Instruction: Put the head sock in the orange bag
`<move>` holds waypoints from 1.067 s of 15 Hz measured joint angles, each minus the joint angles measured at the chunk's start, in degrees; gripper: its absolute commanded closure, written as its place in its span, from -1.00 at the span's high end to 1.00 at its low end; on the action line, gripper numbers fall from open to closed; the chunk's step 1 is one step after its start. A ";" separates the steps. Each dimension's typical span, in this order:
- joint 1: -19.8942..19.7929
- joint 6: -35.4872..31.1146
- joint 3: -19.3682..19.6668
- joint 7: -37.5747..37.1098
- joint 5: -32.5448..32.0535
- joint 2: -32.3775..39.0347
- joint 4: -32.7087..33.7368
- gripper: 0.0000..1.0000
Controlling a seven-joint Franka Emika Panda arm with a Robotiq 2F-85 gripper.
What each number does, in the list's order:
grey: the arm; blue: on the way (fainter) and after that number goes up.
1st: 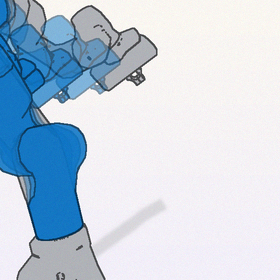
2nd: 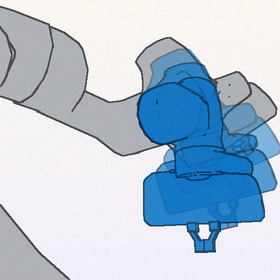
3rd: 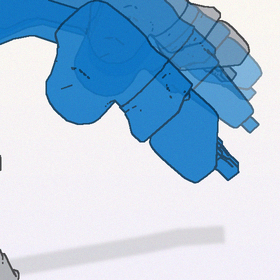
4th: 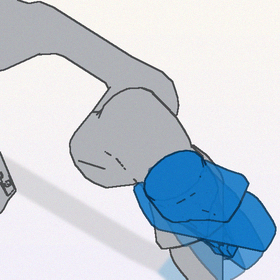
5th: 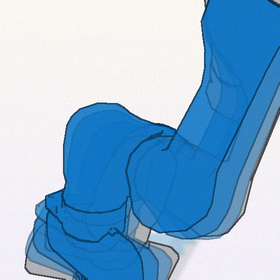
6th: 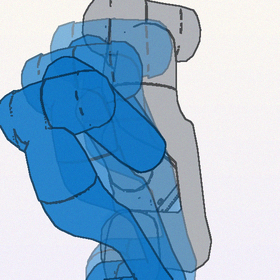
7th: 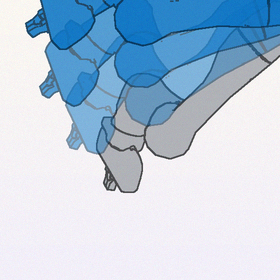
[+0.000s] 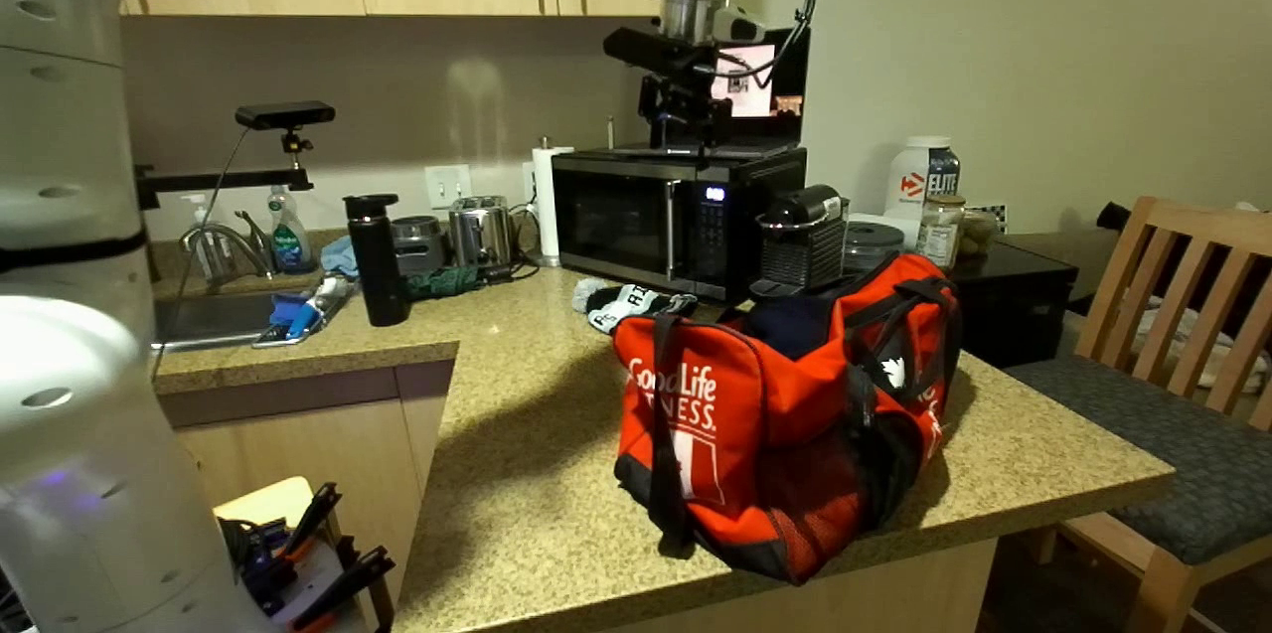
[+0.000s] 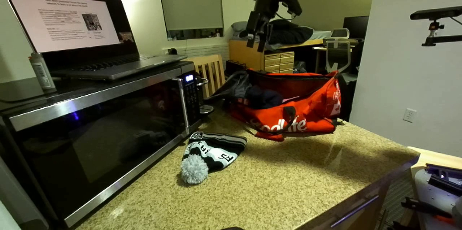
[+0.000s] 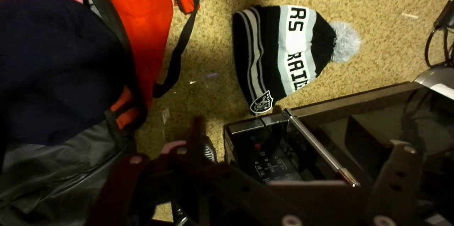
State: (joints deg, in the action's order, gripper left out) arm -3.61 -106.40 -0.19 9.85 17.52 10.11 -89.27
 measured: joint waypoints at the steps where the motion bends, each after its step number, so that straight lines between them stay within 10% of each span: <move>1: 0.18 1.16 0.00 0.00 -0.51 -0.46 -0.02 1.00; 16: 2.64 3.51 -0.09 -4.76 -9.16 -11.09 -9.87 1.00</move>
State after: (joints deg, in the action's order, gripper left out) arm -0.97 -102.89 -0.28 5.10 8.36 -0.98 -99.14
